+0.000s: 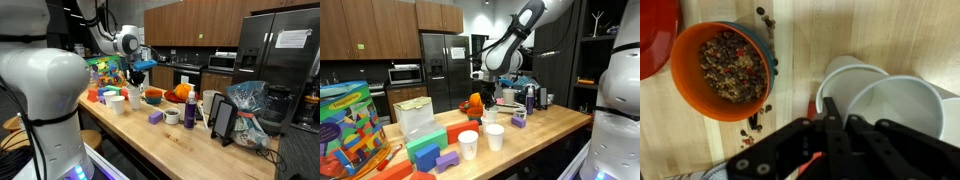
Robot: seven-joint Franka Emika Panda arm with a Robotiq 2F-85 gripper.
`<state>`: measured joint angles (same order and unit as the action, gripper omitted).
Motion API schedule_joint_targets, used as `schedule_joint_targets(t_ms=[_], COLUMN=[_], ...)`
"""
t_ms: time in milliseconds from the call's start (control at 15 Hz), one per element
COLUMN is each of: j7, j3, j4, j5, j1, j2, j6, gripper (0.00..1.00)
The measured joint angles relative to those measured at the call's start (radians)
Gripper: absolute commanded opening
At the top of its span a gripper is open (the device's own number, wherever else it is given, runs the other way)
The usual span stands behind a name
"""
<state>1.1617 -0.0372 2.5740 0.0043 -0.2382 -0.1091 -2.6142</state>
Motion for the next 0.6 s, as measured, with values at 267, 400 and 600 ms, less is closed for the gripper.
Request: schedule_joint_targets(t_ms=[267, 400, 600], j7=[0.0, 0.0, 0.0], j3=[-0.014, -0.02, -0.028], j4=[-0.001, -0.001, -0.001], j5=[0.0, 0.0, 0.0], j1=[0.001, 0.003, 0.009], j2=[0.018, 0.027, 0.036], j6=[0.0, 0.0, 0.0], gripper=[0.27, 0.37, 0.56])
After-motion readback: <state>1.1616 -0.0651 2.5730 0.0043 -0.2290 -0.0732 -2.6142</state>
